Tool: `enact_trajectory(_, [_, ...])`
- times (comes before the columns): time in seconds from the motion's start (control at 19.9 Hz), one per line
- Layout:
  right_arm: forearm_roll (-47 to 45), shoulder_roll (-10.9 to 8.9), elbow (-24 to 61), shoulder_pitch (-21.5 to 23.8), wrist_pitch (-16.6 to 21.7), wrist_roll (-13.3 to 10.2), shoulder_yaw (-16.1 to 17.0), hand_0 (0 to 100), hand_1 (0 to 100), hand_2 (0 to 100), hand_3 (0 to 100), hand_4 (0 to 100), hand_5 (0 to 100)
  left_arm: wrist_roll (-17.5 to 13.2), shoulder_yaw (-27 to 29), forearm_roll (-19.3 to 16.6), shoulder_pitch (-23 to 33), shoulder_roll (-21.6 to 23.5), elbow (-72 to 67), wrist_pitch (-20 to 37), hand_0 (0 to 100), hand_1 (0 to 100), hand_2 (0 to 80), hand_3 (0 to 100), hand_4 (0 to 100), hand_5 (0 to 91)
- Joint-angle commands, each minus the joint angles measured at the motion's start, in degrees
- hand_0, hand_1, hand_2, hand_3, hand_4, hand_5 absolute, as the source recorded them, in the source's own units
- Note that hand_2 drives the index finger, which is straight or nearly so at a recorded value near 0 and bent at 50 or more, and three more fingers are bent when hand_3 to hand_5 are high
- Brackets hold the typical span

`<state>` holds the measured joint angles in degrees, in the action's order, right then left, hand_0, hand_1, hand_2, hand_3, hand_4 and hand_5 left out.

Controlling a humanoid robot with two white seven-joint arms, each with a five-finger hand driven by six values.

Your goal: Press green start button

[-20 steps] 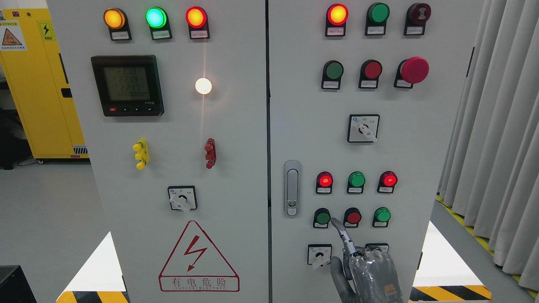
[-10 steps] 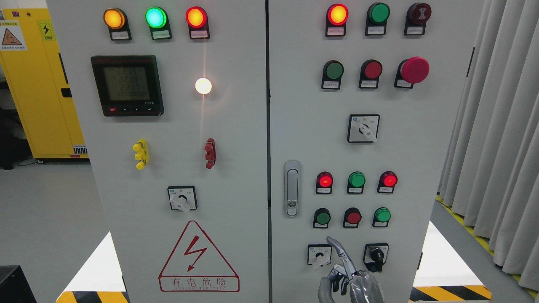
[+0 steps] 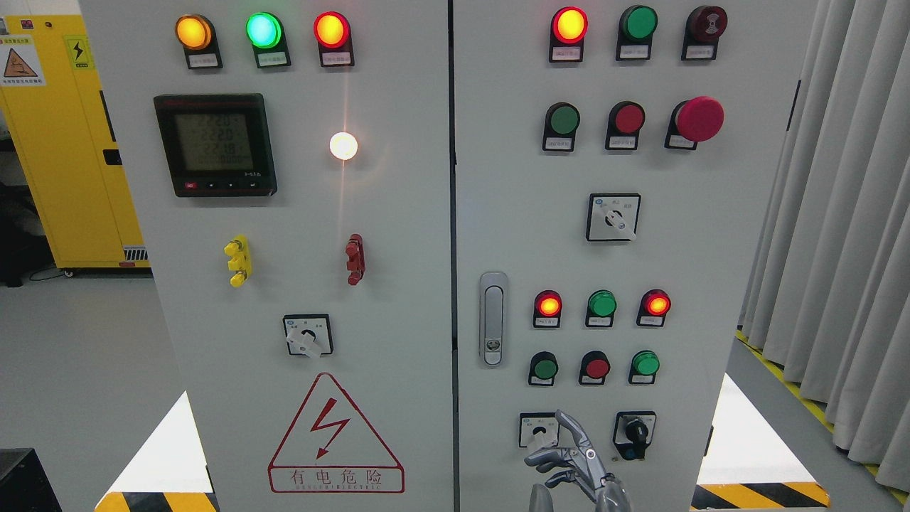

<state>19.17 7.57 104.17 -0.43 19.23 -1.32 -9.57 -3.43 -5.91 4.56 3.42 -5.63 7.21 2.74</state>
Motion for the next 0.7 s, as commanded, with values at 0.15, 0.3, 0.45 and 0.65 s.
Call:
enact_trajectory(0.15, [-3.1,-0.09,1.3,-0.4,0.0,0.1,-1.9,77,63,0,0,0,0,0.0,0.0,-0.1,0.0,0.0,0.0,0.0,12,56,0.0,0,0,0.0])
enact_trajectory(0.3, [-3.1,-0.09,1.3,-0.1,-0.1,0.1,-2.0,74,63,0,0,0,0,0.0,0.0,0.0,0.0,0.0,0.0,0.0,12,56,0.0,0,0,0.0])
enact_trajectory(0.45, [-3.1,-0.1,1.3,0.1,-0.1,0.2,-2.0,71,63,0,0,0,0,0.0,0.0,0.0,0.0,0.0,0.0,0.0,12,56,0.0,0,0,0.0])
enact_trajectory(0.65, [-3.1,-0.18,1.1,0.3,-0.1,1.0,-2.2,67,63,0,0,0,0,0.0,0.0,0.0,0.0,0.0,0.0,0.0,12,56,0.0,0,0,0.0])
